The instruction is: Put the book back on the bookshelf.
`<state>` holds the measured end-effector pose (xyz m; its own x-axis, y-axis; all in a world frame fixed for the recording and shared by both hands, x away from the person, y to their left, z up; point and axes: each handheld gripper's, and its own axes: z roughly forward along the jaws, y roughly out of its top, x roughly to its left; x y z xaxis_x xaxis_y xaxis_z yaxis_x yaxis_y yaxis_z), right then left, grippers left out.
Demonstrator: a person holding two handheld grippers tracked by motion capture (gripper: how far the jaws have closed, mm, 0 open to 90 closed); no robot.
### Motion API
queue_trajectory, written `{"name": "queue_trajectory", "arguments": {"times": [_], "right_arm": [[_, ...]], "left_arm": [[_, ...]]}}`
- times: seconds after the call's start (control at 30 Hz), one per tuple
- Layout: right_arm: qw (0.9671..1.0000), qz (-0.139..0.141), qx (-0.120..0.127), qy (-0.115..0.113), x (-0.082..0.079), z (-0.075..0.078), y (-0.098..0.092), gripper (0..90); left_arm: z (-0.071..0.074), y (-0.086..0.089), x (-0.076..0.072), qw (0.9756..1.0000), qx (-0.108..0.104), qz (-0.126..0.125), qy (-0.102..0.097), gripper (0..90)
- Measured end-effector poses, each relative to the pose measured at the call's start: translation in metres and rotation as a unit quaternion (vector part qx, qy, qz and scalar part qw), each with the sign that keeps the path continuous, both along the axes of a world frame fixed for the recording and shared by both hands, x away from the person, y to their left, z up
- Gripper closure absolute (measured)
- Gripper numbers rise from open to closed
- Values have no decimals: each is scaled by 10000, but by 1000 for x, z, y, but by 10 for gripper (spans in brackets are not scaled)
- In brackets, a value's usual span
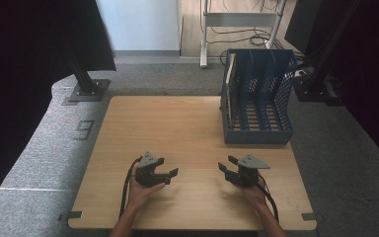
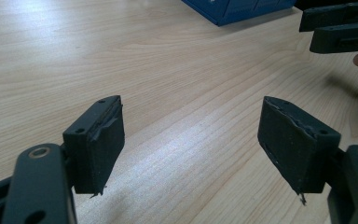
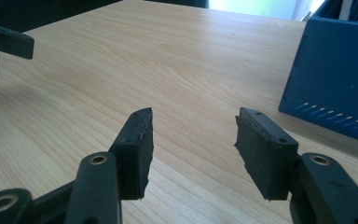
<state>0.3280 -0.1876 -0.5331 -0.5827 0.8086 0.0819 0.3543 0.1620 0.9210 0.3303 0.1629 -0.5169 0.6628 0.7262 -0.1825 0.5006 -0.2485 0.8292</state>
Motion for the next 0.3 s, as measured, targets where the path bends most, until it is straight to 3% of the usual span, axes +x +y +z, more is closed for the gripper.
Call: {"name": "queue_trajectory", "arguments": {"times": [0.3], "right_arm": [[10000, 9, -29, 44, 0, 0, 0, 414]], "left_arm": [[0, 0, 0, 10000, 14, 18, 8, 228]]}}
